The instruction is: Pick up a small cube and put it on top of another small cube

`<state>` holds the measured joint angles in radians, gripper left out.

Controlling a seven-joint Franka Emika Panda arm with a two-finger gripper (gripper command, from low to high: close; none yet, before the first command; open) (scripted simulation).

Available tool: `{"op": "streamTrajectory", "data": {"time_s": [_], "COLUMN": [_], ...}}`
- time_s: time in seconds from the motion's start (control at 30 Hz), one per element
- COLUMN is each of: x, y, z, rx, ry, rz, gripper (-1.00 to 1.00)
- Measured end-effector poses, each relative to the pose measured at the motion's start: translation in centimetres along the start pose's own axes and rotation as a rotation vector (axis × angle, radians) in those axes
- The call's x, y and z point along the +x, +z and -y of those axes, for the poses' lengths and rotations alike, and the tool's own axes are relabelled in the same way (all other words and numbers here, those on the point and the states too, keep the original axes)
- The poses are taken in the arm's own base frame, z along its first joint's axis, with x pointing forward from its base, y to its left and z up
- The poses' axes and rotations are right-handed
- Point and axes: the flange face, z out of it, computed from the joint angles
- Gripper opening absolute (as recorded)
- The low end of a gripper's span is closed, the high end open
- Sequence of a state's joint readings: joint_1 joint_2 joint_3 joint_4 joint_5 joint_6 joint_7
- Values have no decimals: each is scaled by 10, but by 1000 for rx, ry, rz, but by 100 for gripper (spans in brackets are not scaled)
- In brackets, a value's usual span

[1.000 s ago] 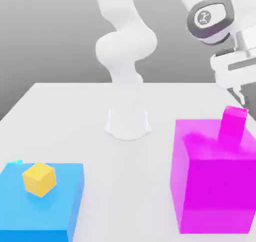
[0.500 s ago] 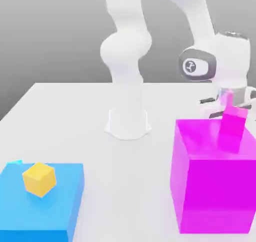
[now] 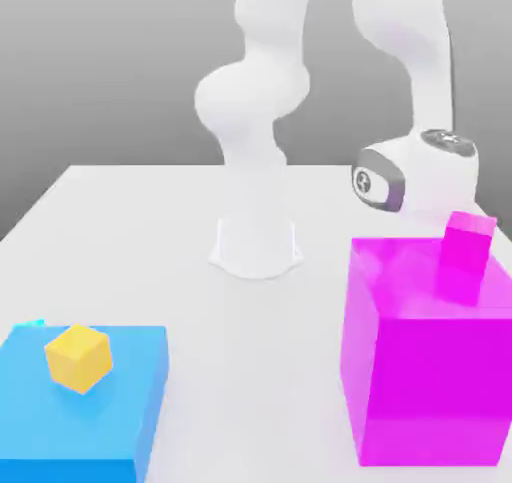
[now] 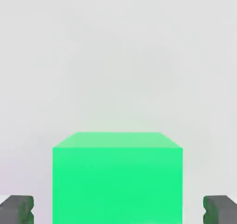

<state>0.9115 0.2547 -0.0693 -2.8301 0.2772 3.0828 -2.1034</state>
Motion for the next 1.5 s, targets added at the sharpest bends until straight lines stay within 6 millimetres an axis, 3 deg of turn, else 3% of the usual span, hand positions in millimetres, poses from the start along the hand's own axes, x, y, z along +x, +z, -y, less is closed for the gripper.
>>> {"op": "streamTrajectory", "data": {"time_s": [0.23,0.67,0.97,1.3,1.37,1.5], "x": [0,1,76,150,142,106], "y": [-1,-64,-91,-135,-148,-179], "z": [0,0,-26,-34,-39,-50], "rx": [0,18,116,125,105,58], "ry": [0,1,21,119,213,461], "rz": [0,0,70,293,329,383], "gripper": [-100,-100,-100,-100,-100,-100]}}
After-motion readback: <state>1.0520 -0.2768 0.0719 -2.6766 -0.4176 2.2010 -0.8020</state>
